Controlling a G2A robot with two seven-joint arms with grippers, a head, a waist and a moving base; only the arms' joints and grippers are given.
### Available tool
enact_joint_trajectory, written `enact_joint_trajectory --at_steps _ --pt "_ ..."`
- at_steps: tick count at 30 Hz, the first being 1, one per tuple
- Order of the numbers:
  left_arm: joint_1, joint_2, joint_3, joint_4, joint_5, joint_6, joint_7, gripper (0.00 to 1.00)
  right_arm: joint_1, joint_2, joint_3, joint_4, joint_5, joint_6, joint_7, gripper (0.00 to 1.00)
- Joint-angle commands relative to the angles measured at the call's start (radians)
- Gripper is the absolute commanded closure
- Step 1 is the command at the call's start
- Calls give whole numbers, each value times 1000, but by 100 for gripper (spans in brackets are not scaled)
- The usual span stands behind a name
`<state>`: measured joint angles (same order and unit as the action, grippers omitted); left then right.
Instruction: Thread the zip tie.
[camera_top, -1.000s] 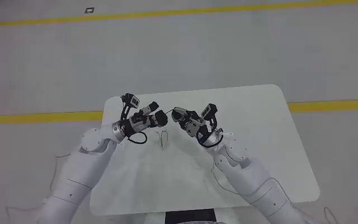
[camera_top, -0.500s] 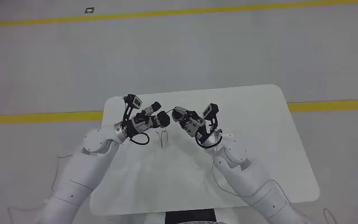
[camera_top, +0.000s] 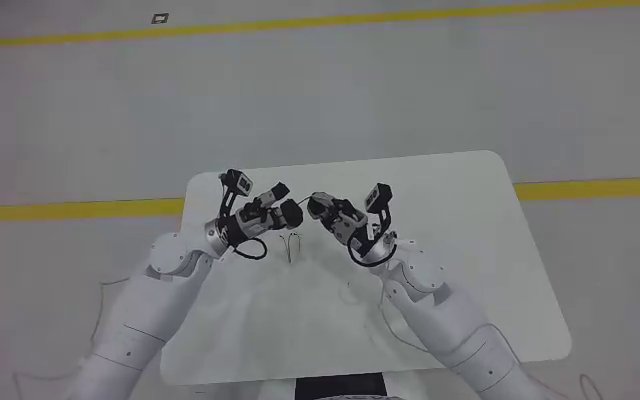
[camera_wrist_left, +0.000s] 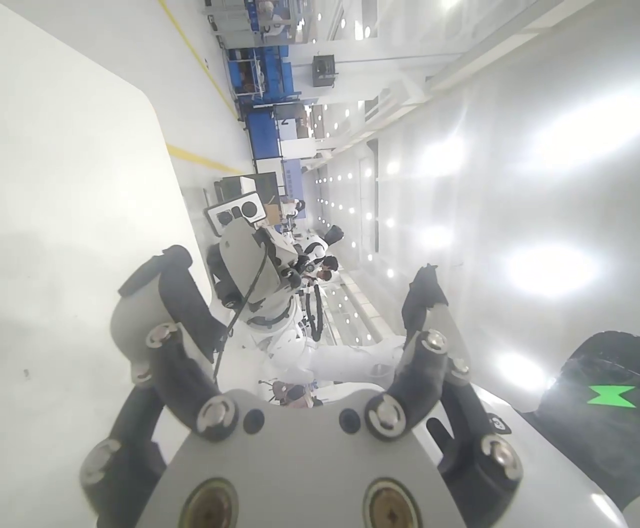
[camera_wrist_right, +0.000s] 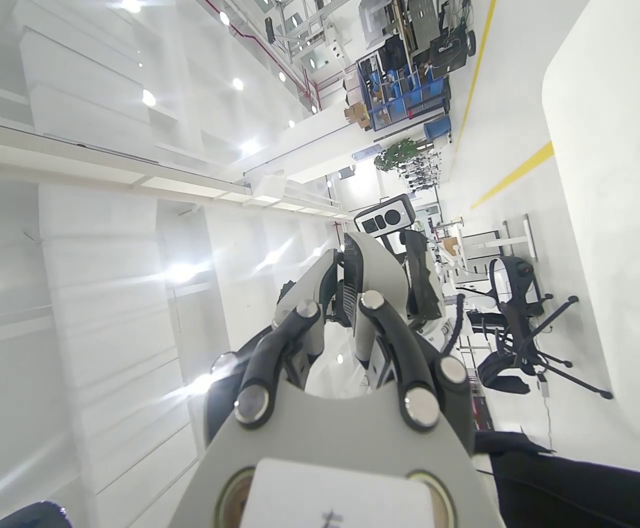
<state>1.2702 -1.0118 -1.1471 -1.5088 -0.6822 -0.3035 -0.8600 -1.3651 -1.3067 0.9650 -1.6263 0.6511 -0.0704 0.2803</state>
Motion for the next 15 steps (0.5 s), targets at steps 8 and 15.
enact_joint_trajectory --at_steps 8,15 --pt "14 3 -7 -4 15 40 -2 56 -9 0 3 -15 -71 38 -17 100" --pt "18 4 -14 -4 22 50 -6 63 -17 0 11 -25 -107 50 -12 100"
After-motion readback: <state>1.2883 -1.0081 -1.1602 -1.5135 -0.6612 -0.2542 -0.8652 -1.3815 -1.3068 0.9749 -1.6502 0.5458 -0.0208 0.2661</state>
